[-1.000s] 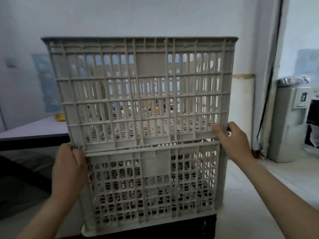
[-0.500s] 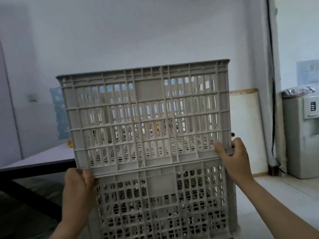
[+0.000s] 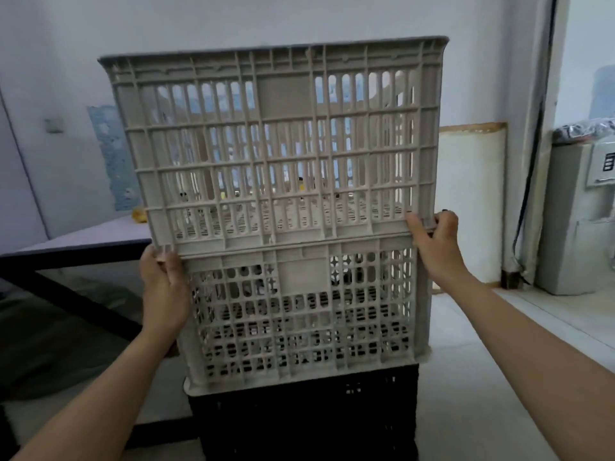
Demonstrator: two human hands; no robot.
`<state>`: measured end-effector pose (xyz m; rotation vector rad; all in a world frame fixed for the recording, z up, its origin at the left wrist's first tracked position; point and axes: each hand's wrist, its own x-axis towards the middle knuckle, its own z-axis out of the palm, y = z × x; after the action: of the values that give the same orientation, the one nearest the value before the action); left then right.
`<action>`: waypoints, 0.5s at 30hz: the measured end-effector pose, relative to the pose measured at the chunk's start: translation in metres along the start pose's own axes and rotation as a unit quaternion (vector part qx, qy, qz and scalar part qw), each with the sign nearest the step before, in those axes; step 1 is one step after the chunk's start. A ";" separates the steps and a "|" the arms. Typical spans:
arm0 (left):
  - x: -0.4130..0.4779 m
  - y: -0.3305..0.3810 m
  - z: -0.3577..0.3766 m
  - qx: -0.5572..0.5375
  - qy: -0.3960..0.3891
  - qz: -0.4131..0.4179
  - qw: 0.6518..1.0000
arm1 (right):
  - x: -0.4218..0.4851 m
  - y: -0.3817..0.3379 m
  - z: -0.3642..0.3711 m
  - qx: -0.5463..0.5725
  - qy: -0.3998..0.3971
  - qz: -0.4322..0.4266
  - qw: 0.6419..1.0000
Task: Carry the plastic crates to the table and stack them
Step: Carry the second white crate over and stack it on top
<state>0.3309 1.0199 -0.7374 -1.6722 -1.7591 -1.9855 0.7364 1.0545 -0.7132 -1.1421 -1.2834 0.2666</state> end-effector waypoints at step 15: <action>-0.138 -0.148 0.012 0.090 -0.203 -0.222 0.949 | -0.143 0.170 0.021 -0.093 -0.135 0.171 0.971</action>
<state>0.3096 1.0015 -0.9378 -1.8522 -2.5699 -1.6076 0.7407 1.0429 -0.9356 -1.5297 -1.3642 0.5844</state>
